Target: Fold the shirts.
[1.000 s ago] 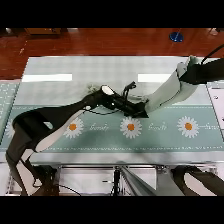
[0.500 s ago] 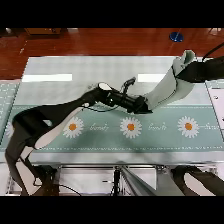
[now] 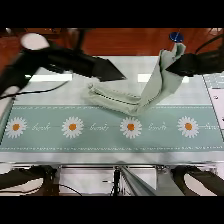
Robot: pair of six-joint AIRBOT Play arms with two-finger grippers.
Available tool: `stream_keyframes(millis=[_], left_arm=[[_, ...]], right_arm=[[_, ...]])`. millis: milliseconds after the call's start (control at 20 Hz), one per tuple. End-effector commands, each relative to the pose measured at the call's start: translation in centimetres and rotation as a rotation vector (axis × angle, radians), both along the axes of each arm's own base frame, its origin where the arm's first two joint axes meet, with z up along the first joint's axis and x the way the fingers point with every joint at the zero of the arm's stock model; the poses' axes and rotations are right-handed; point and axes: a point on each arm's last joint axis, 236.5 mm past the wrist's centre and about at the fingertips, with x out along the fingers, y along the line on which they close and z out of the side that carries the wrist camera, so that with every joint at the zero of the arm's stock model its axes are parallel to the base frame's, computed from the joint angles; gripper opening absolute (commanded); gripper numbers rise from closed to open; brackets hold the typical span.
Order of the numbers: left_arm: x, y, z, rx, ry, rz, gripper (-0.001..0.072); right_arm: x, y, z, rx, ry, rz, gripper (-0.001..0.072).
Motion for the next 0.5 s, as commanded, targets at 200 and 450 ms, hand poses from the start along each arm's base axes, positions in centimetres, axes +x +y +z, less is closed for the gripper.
stream_keyframes(millis=[200, 450], left_arm=[[0.7, 15.0, -1.5, 0.415, -0.066, 0.272, 0.002], [0.7, 16.3, -1.1, 0.42, -0.063, 0.302, 0.002]], right_arm=[[3.3, 13.4, -7.0, 0.026, 0.014, 0.135, 0.0028], [6.2, 22.8, -12.6, 0.126, -0.048, 0.094, 0.0129]])
